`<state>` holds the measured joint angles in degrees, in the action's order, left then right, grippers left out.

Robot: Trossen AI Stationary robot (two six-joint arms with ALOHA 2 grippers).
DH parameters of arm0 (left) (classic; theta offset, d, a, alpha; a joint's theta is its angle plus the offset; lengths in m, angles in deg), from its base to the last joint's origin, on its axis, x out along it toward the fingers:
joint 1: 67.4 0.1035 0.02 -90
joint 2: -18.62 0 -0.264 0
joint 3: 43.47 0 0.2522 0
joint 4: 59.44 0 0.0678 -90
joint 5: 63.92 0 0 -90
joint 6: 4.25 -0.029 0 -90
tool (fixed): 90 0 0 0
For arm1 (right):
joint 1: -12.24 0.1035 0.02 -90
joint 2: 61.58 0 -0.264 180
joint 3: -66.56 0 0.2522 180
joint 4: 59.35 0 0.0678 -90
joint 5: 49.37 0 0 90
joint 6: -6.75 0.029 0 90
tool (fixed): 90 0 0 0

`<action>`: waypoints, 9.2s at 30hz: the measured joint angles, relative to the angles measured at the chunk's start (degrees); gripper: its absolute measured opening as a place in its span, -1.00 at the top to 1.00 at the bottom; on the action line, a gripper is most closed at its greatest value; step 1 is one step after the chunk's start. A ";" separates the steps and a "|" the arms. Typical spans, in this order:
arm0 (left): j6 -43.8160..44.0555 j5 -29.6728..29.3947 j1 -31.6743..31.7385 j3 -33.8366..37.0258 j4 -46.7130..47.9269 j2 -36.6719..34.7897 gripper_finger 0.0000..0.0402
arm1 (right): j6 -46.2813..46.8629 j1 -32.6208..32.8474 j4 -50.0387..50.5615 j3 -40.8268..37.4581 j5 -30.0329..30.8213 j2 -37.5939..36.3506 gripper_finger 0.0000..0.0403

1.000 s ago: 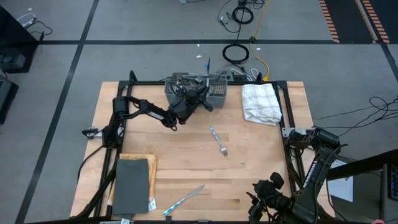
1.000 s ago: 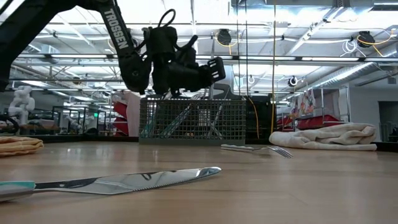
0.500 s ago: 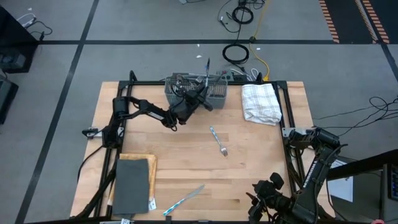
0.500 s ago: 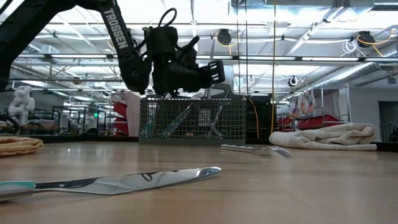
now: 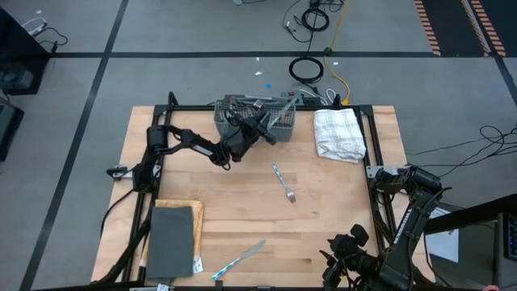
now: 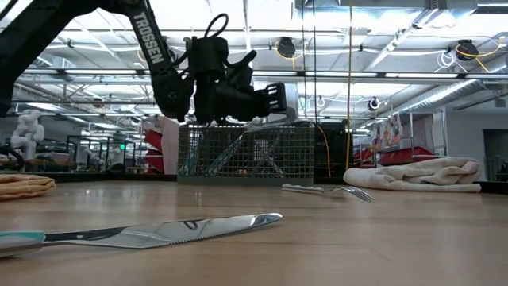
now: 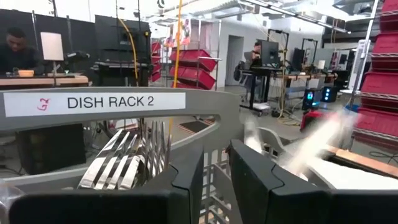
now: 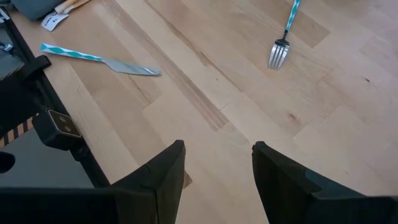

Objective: Sort silverware
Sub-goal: Put the blue knife into the silverware basket, then put the blue fork into the silverware basket

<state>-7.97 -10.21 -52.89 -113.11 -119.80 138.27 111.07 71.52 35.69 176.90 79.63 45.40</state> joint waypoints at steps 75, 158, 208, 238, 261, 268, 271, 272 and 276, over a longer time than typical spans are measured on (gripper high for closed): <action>0.15 31.59 -3.17 -6.86 106.62 -16.27 0.45 | 1.62 -0.02 6.45 -0.04 -0.11 0.02 0.13; -1.99 0.83 1.45 -7.06 8.29 -2.14 0.95 | 1.07 0.09 8.61 -0.04 -3.25 0.02 0.13; 0.40 8.01 2.93 -7.06 13.13 -1.22 0.54 | 1.05 0.09 7.41 -0.04 -3.04 0.02 0.13; -3.78 30.83 -8.16 -7.06 68.44 -35.35 0.21 | 1.66 -0.02 7.30 -0.04 -0.98 0.00 0.13; 28.70 35.76 -33.32 -7.06 108.43 -39.46 0.21 | -3.05 -8.39 6.58 -0.04 0.18 0.00 0.13; 31.30 35.49 -36.06 -7.06 113.86 -39.06 0.21 | -11.56 -22.95 6.95 -0.04 -1.64 0.02 0.13; 31.95 35.38 -37.26 -7.06 117.03 -39.06 0.21 | -21.75 -30.54 2.59 -0.04 -6.42 0.40 0.13; 31.95 35.40 -37.67 -7.06 117.87 -39.06 0.21 | -24.89 -32.99 0.66 -0.06 -8.21 0.50 0.13; 31.97 34.82 -38.72 -7.06 119.46 -39.06 0.21 | -37.41 -41.00 -8.90 -2.02 -13.09 0.48 0.13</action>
<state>24.00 24.61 -91.61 -120.17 -0.34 99.21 73.65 30.53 26.79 174.88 66.54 45.88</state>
